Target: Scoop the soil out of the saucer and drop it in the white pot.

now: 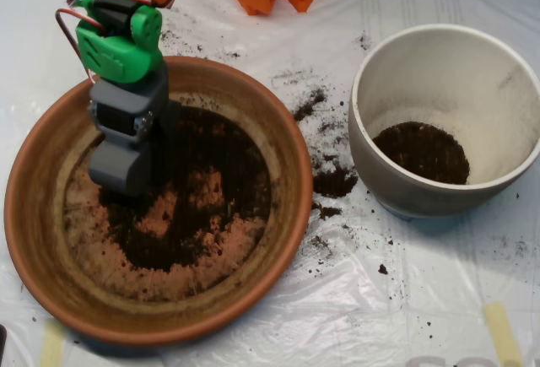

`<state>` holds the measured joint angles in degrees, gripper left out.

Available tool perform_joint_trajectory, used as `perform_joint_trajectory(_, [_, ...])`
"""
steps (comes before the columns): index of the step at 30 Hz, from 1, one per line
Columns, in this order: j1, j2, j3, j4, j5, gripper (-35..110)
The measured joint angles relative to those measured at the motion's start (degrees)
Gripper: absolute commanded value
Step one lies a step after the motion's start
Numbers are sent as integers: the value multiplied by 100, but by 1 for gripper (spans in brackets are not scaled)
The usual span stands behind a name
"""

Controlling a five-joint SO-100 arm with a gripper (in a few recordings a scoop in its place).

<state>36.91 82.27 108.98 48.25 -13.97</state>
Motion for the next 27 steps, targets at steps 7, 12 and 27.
perform_joint_trajectory(7, [-211, 185, 202, -211, 79, 1])
perform_joint_trajectory(12, [-422, 466, 536, -316, 158, 0])
perform_joint_trajectory(27, [-1318, 2057, 360, 1125, 281, -1])
